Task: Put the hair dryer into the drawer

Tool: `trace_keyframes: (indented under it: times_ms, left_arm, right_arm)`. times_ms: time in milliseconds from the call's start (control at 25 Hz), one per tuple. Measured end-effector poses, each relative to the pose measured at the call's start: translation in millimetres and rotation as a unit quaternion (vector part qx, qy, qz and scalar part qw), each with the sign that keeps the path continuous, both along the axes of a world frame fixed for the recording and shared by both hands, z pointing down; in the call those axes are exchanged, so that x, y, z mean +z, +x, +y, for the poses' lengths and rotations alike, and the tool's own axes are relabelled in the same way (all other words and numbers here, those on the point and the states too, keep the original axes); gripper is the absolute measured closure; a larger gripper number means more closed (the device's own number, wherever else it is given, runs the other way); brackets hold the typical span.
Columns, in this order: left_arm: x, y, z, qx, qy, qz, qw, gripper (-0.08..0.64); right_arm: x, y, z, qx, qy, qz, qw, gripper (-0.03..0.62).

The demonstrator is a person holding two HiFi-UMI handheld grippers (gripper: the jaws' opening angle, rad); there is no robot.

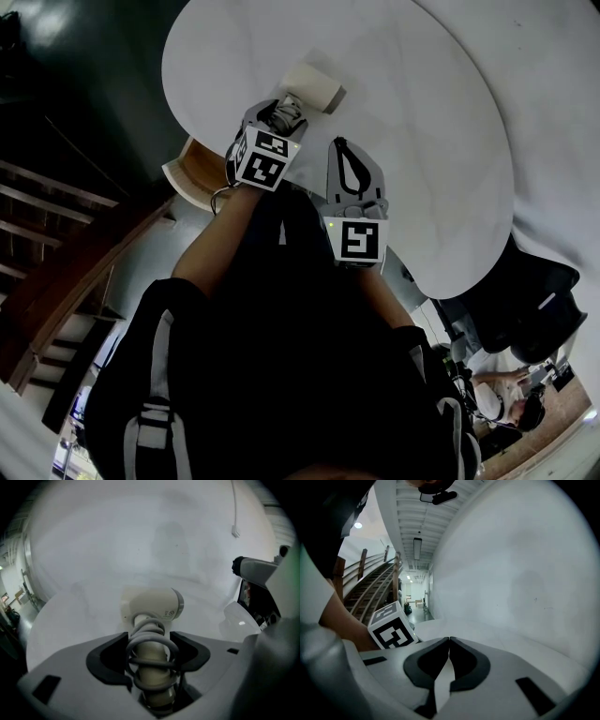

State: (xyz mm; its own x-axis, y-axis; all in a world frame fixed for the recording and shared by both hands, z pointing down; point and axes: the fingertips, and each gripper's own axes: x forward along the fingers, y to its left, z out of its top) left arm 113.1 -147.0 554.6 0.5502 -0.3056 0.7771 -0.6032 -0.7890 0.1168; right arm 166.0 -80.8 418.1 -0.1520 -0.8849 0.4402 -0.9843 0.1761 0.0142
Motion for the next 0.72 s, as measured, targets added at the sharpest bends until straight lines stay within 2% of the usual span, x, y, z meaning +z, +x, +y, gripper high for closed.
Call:
trace_keyframes:
  times_ms: [360, 720]
  left_arm:
    - [-12, -10, 18, -0.008, 0.035, 0.012, 0.9993, 0.291]
    - [-54, -30, 21, -0.044, 0.090, 0.046, 0.9939, 0.293]
  right_arm:
    - [-7, -3, 11, -0.009, 0.008, 0.005, 1.000, 0.568]
    - [-17, -24, 20, -0.030, 0.021, 0.003, 0.999, 0.568]
